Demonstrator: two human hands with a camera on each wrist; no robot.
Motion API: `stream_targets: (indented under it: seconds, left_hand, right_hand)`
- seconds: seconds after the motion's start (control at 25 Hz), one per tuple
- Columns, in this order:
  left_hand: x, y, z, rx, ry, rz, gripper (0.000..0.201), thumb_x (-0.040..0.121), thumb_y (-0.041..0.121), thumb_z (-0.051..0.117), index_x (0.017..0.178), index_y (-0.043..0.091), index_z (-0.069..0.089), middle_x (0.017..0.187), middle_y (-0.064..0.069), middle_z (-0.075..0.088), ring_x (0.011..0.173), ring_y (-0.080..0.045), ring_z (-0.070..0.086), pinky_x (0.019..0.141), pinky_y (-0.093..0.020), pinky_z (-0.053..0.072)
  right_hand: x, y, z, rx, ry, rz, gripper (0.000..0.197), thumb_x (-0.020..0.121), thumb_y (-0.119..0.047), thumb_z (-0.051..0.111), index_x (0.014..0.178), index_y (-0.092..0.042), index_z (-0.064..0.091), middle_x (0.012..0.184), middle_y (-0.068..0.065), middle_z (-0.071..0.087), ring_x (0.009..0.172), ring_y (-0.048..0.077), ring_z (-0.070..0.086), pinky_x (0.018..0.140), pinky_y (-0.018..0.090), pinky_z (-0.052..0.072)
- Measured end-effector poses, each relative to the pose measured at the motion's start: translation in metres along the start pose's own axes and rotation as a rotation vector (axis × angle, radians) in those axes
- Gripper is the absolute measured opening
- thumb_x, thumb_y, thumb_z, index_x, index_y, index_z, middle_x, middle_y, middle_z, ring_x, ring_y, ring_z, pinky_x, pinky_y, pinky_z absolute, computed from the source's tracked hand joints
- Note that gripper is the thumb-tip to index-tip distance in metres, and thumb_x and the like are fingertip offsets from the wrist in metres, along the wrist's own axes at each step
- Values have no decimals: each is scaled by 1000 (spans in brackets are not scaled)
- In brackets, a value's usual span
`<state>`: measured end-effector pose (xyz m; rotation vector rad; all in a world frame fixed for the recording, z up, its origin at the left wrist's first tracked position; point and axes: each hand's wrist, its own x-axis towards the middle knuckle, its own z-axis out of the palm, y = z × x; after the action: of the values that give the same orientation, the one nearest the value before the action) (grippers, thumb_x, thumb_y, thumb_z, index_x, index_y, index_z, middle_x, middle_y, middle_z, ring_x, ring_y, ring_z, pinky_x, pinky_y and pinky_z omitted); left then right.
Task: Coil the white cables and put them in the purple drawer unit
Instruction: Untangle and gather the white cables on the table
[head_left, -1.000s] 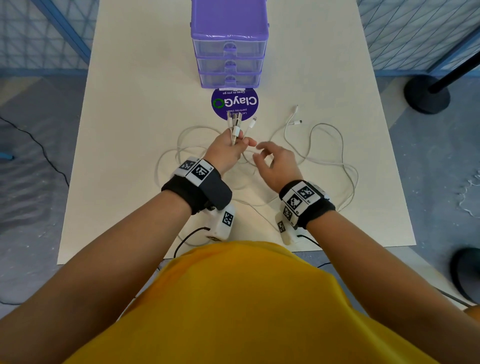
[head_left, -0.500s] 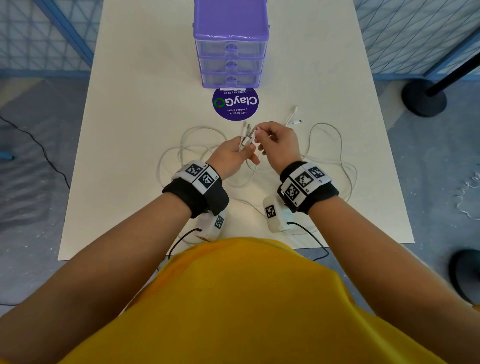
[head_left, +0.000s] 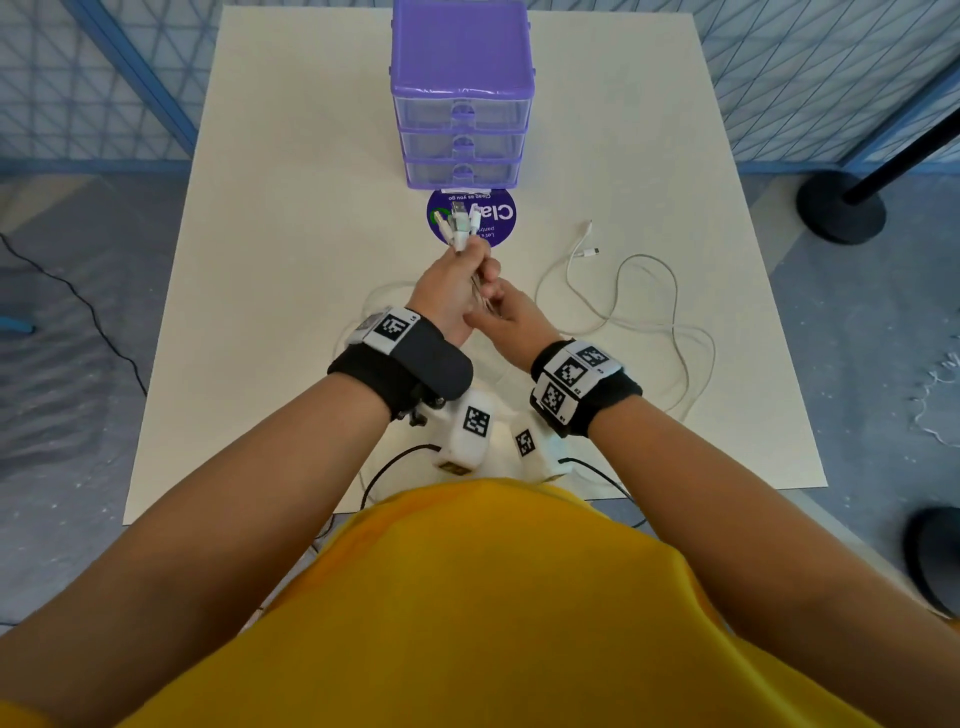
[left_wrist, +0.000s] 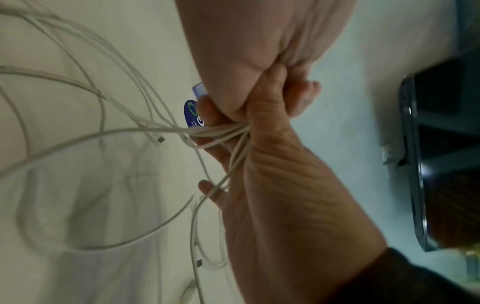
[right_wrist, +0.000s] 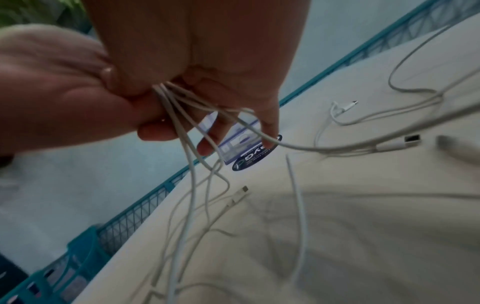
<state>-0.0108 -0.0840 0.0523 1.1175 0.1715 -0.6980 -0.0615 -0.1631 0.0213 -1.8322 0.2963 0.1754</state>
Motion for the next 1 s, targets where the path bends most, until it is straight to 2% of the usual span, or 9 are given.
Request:
stream_targets:
  seconds: [0.16,0.24,0.36,0.44,0.56,0.68,0.76,0.84,1.0]
  left_hand:
    - [4,23,-6,-229,-26,26,32,99,23,29,73,13,43,36,8,34,31,-5,27,39,-17,33]
    - [9,40,-12,-307,-38,53,35,100,25,26,71,14,42,34,7,32,30,-4,26,38,-16,31]
    - [12,62,-20,-379,-49,115,38,100,26,23,69,14,40,32,6,32,28,-4,26,38,-14,30]
    - [14,71,-27,-438,-28,149,38,100,24,23,67,14,39,31,5,32,27,-4,25,37,-13,30]
    - [18,83,-50,-560,45,197,37,98,18,24,64,14,37,30,3,31,26,-5,26,37,-13,31]
    - [24,84,-75,-600,219,184,41,98,18,22,59,15,32,29,3,32,26,-7,27,47,-19,30]
    - [27,69,-81,-538,342,105,42,99,21,24,59,14,33,32,5,37,30,-8,33,50,-22,33]
    - [27,49,-83,-358,396,-49,41,99,31,28,65,12,41,41,1,50,45,-12,45,57,-26,40]
    - [2,30,-74,302,201,-465,62,94,54,20,101,1,52,79,-11,61,78,-25,58,73,-34,43]
  right_hand:
    - [8,-11,-9,-307,4,-85,22,88,-33,49,80,-14,51,73,5,57,76,25,53,77,36,39]
    - [10,-17,-19,-497,-5,-145,29,84,-39,41,71,-14,46,62,6,53,69,28,50,66,30,30]
    - [14,-30,-31,-456,-1,-196,24,79,-37,38,68,-16,42,53,-7,38,62,24,41,55,27,21]
    - [14,-33,-39,-489,7,-219,27,83,-34,38,73,-11,49,55,-9,38,58,20,39,52,27,23]
    - [8,-18,-57,-454,16,-154,28,94,-19,37,70,-12,46,61,2,52,53,7,45,54,9,35]
    - [1,1,-73,-326,131,-21,37,93,-15,36,57,-22,38,52,3,46,38,3,45,60,26,41]
    - [-1,-1,-77,-280,189,21,36,92,-15,38,57,-23,40,52,-1,39,42,10,41,58,33,42]
    - [0,-11,-76,-301,223,0,33,91,-15,39,59,-22,42,53,-2,39,49,15,37,53,25,34]
    - [2,-21,-76,-430,232,-66,22,93,-15,39,75,-9,49,58,3,44,65,25,42,52,23,30]
